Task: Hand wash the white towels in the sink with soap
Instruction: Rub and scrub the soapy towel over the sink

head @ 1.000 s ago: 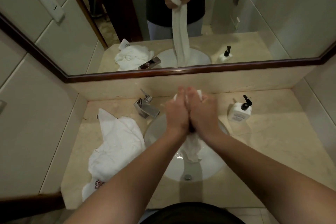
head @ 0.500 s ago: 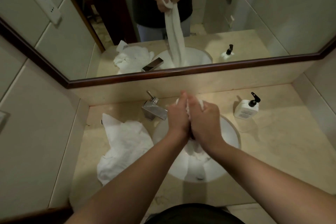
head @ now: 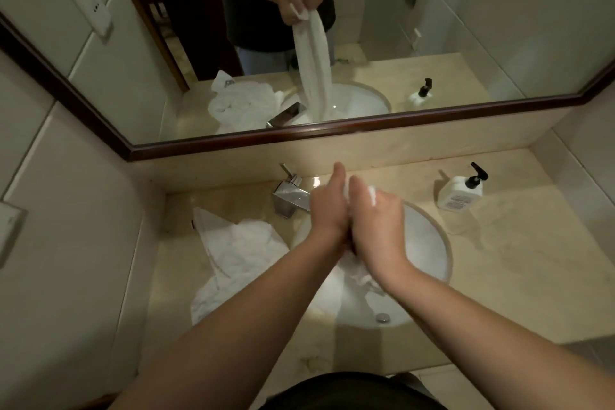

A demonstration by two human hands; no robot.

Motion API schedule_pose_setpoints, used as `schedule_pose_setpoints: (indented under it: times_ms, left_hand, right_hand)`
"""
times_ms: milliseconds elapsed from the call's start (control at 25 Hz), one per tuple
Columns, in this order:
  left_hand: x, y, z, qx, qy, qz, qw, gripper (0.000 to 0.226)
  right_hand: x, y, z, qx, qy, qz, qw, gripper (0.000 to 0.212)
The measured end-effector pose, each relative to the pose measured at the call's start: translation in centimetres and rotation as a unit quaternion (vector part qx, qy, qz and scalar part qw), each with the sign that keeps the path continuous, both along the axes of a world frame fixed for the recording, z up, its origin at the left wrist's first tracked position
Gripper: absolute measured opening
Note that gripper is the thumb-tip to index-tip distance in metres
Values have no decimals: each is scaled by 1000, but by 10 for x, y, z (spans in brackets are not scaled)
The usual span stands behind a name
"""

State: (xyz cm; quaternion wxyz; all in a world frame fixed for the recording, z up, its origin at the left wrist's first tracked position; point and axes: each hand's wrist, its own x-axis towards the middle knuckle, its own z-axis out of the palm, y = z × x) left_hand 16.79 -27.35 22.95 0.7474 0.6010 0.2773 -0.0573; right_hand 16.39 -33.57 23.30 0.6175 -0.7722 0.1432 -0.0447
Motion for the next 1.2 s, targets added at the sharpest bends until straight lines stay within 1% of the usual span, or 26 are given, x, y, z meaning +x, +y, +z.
schedule_pose_setpoints:
  times_ms: [40,80,160,200,240,320,360,440,560,600,680,720,800,840,880,920,960,1040,1120,1200]
  left_hand:
    - [2,6,-2,-19,3,1,1000,52]
    - [1,9,-2,-26,-7,-13,1000,54]
    - [-3,12,-5,-22,-36,-45,998,58]
    - [-4,14,-5,-22,-40,-40,998,56]
    - [-4,17,-6,-31,-27,-25,999,53]
    - [-3,21,-6,-54,-6,-6,998,49]
    - [-4,19,-6,-44,-16,-17,999,46]
    - [-5,14,-10,-22,-38,-43,998,45]
    - [0,13,-10,-70,-18,-26,997,52]
    - [2,12,-11,-72,-24,-38,996,53]
    - [8,10,-11,-24,-44,-91,995,55]
    - [13,9,-11,-3,-46,-88,995,56]
    - [20,8,-13,-9,-16,-56,998,52]
    - [21,6,-15,-18,-2,-54,998,50]
    - [21,2,-23,-14,4,-71,997,46]
    - [20,-3,-32,9,6,-98,995,40]
    - [19,-8,-43,36,4,-115,993,33]
    - [22,-11,-67,79,24,-119,989,30]
    - [29,-10,-94,107,61,-135,983,38]
    - [34,-11,-120,148,111,-174,967,55]
  right_hand:
    - [-4,5,0,-9,-6,18,1000,53]
    - [-4,8,0,-10,-15,4,1000,52]
    - [-2,11,1,6,-22,-55,998,51]
    - [-2,14,1,14,-23,-57,998,52]
    - [-4,17,0,10,-24,-38,999,53]
    - [-4,21,-2,-29,-26,-6,999,53]
    - [0,19,-1,-38,-29,-28,998,53]
    - [9,13,-2,-18,-32,-69,997,53]
    - [8,13,-4,-28,-37,-15,999,53]
    - [10,11,-3,-26,-43,-20,999,54]
    - [19,3,-4,-12,-42,-65,997,56]
    - [22,1,-5,-4,-38,-68,997,56]
    - [17,4,-9,-18,-24,-13,999,56]
    - [15,3,-12,-31,-27,10,999,56]
    - [18,-3,-16,-57,-31,13,998,57]
    - [28,-15,-23,-84,-22,-5,996,58]
    - [41,-30,-33,-90,1,-29,995,57]
    - [60,-59,-62,-66,66,-47,995,57]
    - [58,-79,-92,-55,126,-8,990,53]
    - [54,-97,-125,-29,184,32,982,44]
